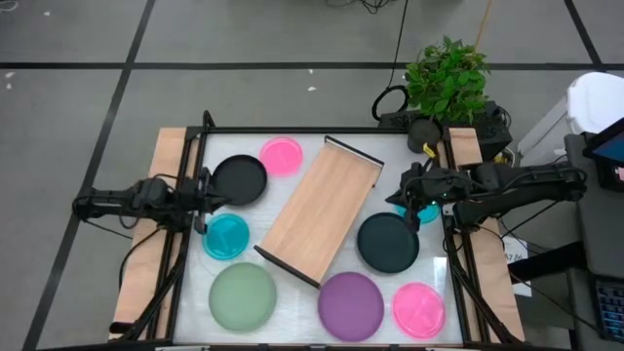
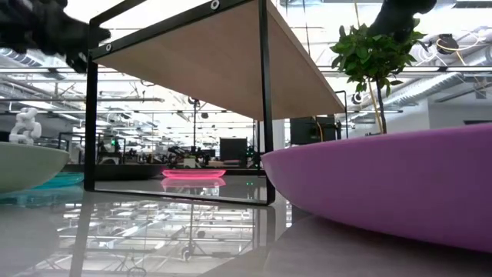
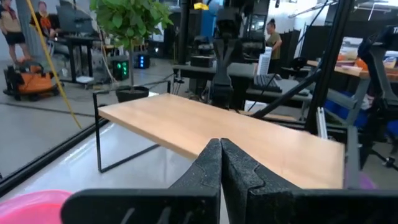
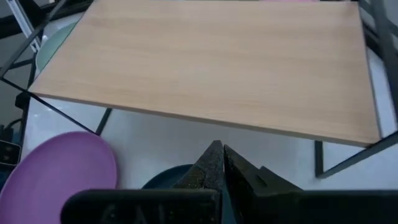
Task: Place and stack plates onto a shelf
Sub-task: Put the big dark green plate on top of the shelf
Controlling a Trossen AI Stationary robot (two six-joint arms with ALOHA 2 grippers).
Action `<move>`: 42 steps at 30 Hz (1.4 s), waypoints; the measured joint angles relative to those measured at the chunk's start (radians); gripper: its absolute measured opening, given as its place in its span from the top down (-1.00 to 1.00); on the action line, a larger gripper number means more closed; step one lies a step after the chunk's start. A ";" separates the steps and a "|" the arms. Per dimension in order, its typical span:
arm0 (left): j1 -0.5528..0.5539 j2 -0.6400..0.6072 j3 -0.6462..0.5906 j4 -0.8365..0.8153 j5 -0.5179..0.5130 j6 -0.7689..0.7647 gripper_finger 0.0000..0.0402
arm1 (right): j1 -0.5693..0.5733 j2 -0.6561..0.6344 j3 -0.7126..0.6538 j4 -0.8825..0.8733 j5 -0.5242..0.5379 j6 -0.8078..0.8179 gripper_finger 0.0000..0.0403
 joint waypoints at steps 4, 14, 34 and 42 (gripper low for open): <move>0.000 0.088 0.148 -0.111 0.000 -0.024 0.99 | 0.010 0.001 -0.049 0.042 0.000 0.013 1.00; -0.001 0.412 0.523 -0.357 0.001 -0.087 0.99 | 0.031 0.001 -0.171 0.096 -0.003 0.115 1.00; -0.178 0.865 0.684 -0.536 0.002 -0.283 0.99 | 0.235 0.020 -0.362 0.269 0.000 0.369 1.00; -0.254 0.936 0.684 -0.543 -0.079 -0.301 0.99 | 0.343 0.129 -0.363 0.297 0.000 0.389 1.00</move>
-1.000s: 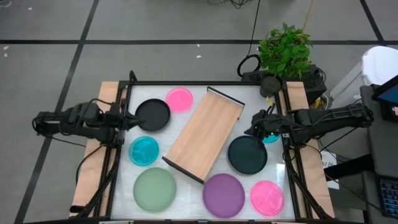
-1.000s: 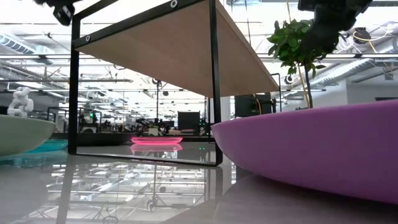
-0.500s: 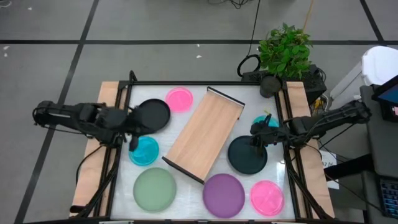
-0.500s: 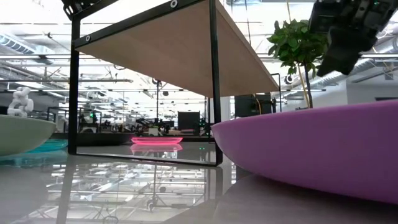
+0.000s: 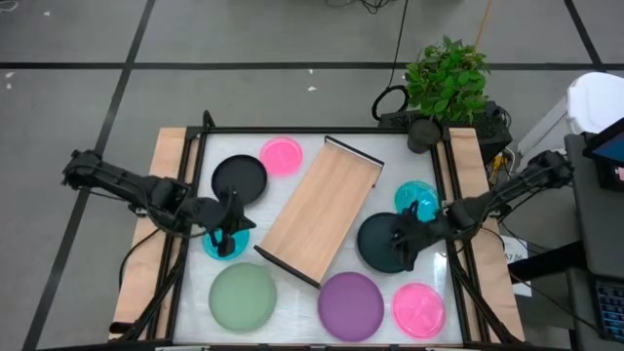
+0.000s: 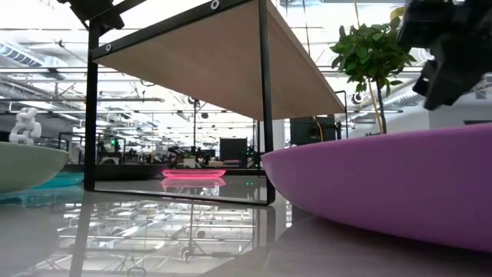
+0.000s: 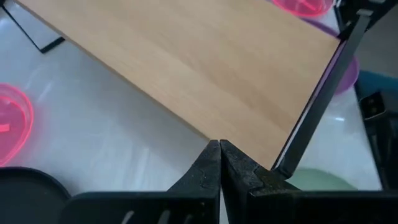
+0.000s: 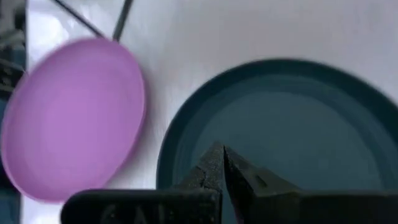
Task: Place and stack plates onto a shelf
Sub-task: Put the big dark green plate on top of the shelf
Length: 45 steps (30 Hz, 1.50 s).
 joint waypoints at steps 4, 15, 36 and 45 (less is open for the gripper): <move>-0.033 0.007 0.000 -0.001 -0.066 0.009 0.99 | 0.030 0.072 0.012 0.013 -0.002 0.002 1.00; -0.090 0.011 -0.001 -0.001 -0.107 0.015 0.99 | 0.152 0.300 0.232 -0.111 -0.054 -0.047 1.00; -0.093 0.011 -0.001 0.018 -0.149 0.016 0.99 | 0.239 0.438 0.271 -0.190 -0.061 -0.120 0.37; -0.093 0.011 -0.001 0.020 -0.149 0.015 0.99 | 0.238 0.491 0.269 -0.190 -0.047 -0.185 0.38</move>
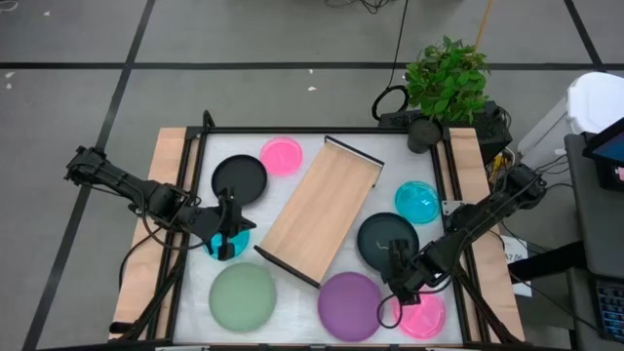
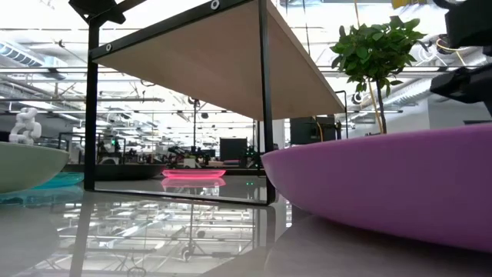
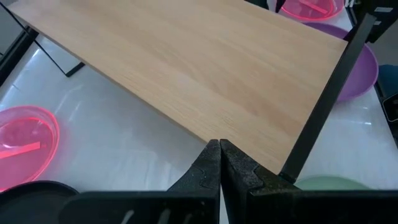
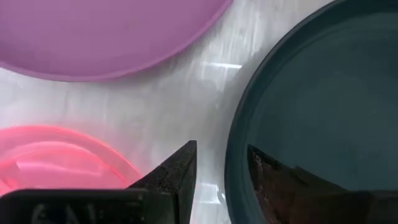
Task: Place and stack plates onto a shelf
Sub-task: Put the big dark green plate on top of the shelf
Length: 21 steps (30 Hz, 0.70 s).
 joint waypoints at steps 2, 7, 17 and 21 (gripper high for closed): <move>0.000 0.000 0.000 0.000 0.000 0.000 0.99 | 0.000 0.013 0.000 0.000 0.008 0.000 0.38; 0.000 0.000 0.000 0.002 0.000 -0.009 0.99 | -0.001 0.029 0.000 0.000 0.054 -0.012 0.38; 0.000 0.000 0.000 0.003 0.000 0.004 0.99 | -0.004 0.028 -0.001 -0.030 0.052 -0.049 0.74; 0.000 0.000 0.000 0.003 0.000 0.007 0.99 | -0.004 0.028 -0.001 -0.030 0.050 -0.049 0.96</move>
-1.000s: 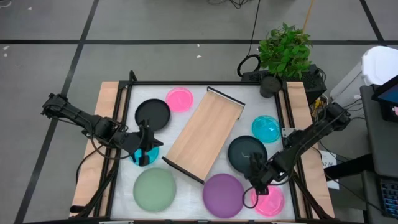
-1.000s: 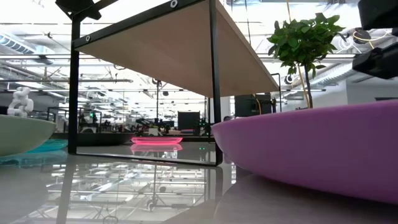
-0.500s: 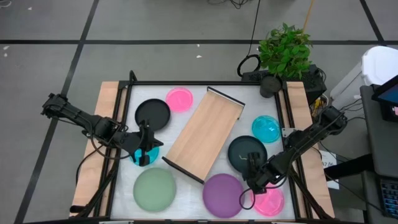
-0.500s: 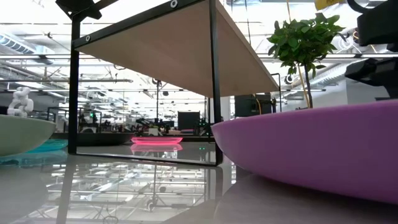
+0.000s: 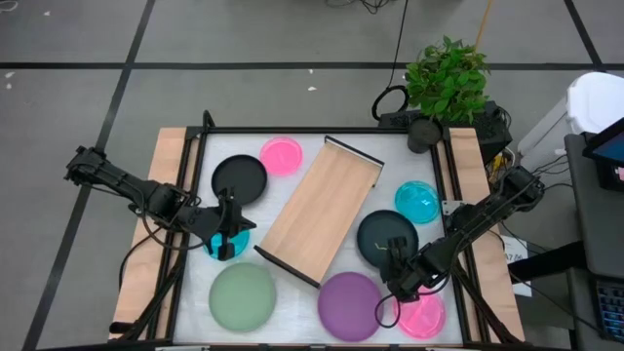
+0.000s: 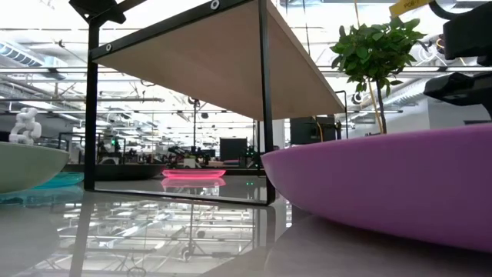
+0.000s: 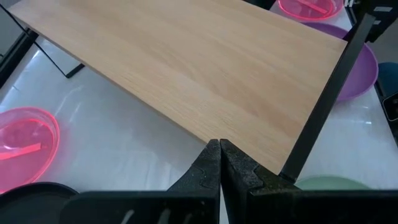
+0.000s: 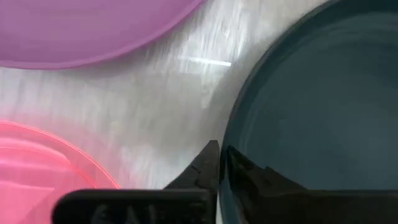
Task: Place and stack plates onto a shelf
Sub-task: Put the big dark green plate on top of the shelf
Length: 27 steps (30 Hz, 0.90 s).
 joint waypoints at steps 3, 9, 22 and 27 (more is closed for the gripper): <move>0.000 0.000 0.000 0.000 0.000 0.000 0.99 | 0.000 0.000 0.000 -0.001 0.004 0.010 0.96; 0.000 0.000 0.000 0.000 0.000 0.002 0.99 | 0.000 -0.002 0.000 -0.004 0.001 0.055 0.99; 0.000 0.000 0.000 0.001 0.000 0.012 0.99 | 0.009 -0.025 0.082 -0.145 -0.003 0.161 1.00; 0.000 0.000 0.000 0.008 0.000 0.026 0.99 | 0.021 -0.024 0.203 -0.254 0.026 0.161 1.00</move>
